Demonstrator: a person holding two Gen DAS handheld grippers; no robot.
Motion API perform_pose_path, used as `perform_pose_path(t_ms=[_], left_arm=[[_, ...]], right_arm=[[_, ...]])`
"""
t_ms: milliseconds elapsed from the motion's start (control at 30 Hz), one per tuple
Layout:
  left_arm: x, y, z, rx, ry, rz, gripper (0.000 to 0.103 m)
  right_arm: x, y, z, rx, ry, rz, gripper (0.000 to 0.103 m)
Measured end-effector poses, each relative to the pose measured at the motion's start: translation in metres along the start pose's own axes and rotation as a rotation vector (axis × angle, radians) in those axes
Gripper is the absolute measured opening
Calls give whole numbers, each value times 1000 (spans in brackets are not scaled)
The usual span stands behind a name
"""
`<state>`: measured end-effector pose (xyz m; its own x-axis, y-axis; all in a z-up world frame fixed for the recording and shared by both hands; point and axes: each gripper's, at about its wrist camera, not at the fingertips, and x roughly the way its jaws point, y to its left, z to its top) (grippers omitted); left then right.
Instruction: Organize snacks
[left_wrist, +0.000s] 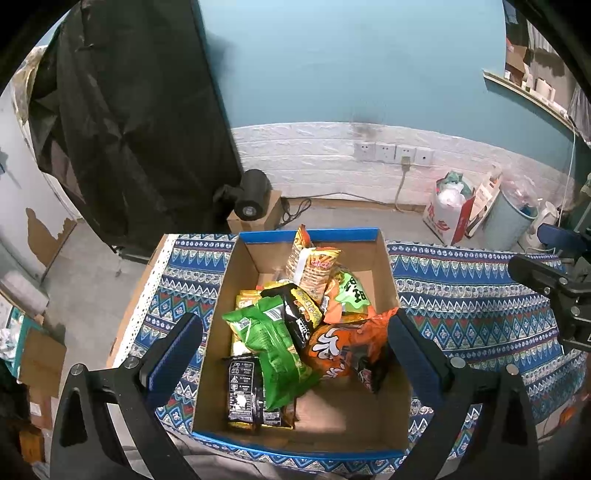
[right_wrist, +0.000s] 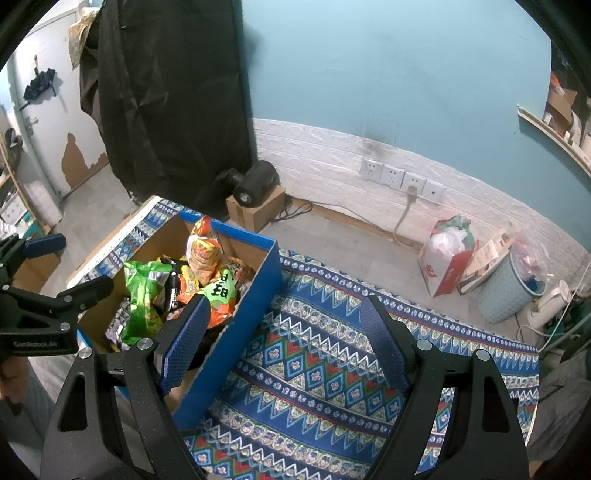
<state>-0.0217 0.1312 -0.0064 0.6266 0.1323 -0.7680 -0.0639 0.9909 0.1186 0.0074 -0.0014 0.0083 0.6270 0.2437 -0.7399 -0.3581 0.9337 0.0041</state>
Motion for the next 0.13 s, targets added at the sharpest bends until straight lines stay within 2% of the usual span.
perform_pose_path(t_ms=[133], left_arm=[[0, 1, 0, -6, 4, -1, 101]], right_arm=[[0, 0, 0, 0, 1, 0, 82]])
